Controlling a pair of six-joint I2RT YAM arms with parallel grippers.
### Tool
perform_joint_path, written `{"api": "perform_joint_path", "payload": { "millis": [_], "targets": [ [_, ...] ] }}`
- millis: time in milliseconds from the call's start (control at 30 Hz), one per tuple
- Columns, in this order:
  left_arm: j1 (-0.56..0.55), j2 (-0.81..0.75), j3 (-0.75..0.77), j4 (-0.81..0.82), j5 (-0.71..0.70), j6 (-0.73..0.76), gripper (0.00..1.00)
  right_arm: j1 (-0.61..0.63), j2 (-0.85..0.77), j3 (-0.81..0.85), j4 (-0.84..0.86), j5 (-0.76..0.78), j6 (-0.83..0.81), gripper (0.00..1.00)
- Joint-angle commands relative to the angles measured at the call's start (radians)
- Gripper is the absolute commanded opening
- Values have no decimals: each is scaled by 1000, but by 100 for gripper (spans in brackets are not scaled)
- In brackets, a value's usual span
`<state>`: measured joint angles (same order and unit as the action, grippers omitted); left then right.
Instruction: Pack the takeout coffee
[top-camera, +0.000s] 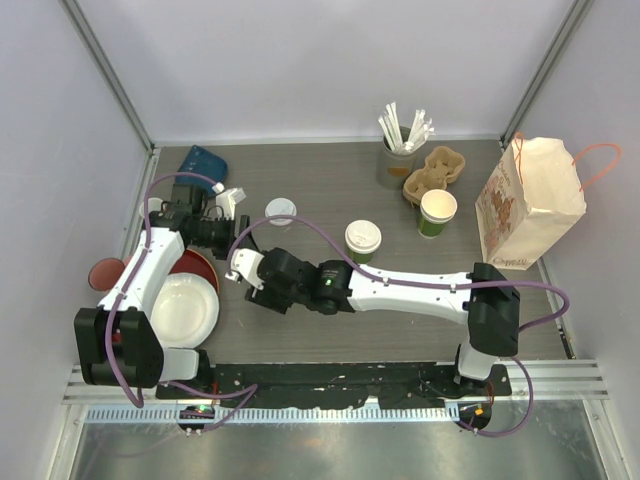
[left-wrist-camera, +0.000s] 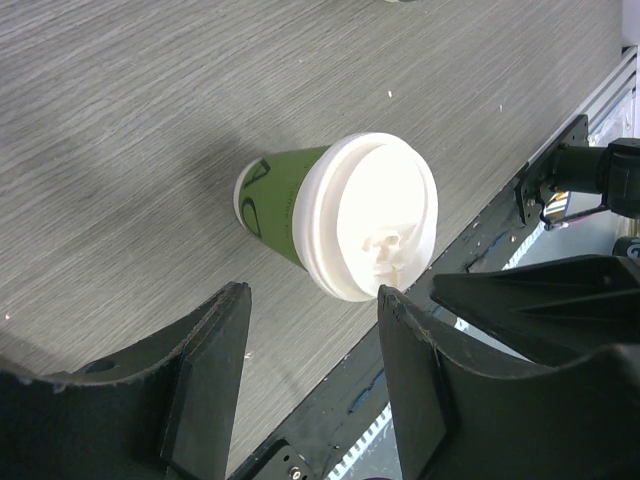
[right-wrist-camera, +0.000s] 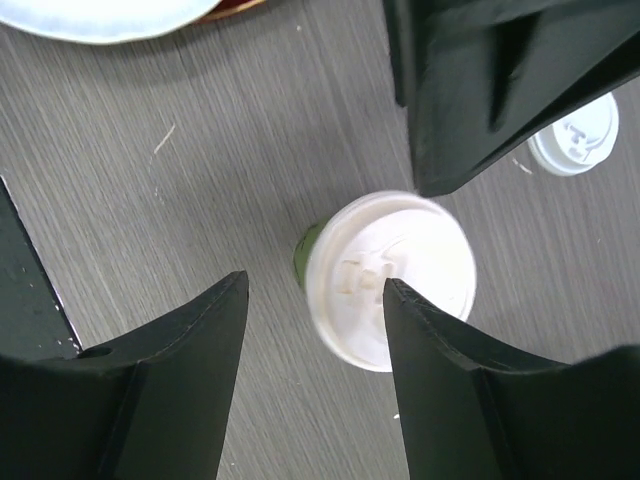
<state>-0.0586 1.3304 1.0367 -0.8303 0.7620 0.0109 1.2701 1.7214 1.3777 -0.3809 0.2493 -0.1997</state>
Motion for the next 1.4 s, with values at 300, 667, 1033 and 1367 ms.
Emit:
{"api": "perform_joint_path", "payload": {
  "millis": [300,667,1033,1367],
  "targets": [
    [3,0,-6,23,17,-32,52,-77,-14,103,2,-39,32,61],
    [17,-7,-113,134,26,-140,35,-233,-53,44,83,-157,233,62],
    [5,110,-107,129,194,-117,34,-294,-57,-110,181,-216,305,66],
    [-6,191,-75,121,243,-121,34,-268,-138,-195,226,-105,387,65]
  ]
}}
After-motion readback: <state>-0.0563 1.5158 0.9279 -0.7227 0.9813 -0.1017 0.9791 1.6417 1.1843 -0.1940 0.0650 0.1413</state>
